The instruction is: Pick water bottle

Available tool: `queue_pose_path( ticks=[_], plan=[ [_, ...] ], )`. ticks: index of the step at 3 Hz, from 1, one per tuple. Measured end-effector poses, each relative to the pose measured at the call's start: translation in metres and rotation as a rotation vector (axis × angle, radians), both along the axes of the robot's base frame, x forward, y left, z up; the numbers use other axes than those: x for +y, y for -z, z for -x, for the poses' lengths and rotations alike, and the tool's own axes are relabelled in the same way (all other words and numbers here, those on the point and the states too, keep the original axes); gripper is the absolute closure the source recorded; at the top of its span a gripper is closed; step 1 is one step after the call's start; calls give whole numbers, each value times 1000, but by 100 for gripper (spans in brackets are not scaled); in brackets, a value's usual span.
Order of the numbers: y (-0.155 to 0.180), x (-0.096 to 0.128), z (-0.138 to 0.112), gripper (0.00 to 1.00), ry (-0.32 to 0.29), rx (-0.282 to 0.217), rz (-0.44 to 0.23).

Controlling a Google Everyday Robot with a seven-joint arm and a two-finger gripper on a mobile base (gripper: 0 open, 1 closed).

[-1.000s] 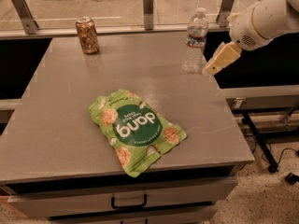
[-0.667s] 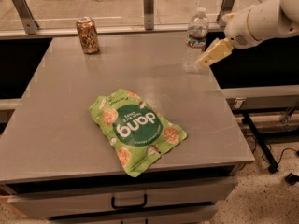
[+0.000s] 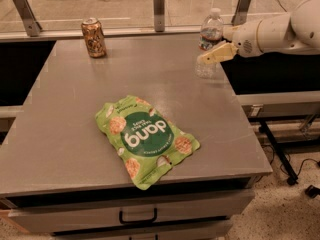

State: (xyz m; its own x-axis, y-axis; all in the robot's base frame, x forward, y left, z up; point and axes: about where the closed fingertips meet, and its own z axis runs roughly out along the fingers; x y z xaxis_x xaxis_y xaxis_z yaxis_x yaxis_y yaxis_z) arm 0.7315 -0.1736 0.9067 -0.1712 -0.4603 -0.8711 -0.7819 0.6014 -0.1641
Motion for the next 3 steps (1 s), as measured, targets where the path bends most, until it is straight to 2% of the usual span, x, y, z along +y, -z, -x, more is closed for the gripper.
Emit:
queue_pose_path(
  ticks=[1,2,3],
  plan=[
    [6,13,-5,42,-49,50,-173],
    [-13,42,0,65,-175,52,-298],
    [-58,93,29,88,-374,14,-337]
  ],
)
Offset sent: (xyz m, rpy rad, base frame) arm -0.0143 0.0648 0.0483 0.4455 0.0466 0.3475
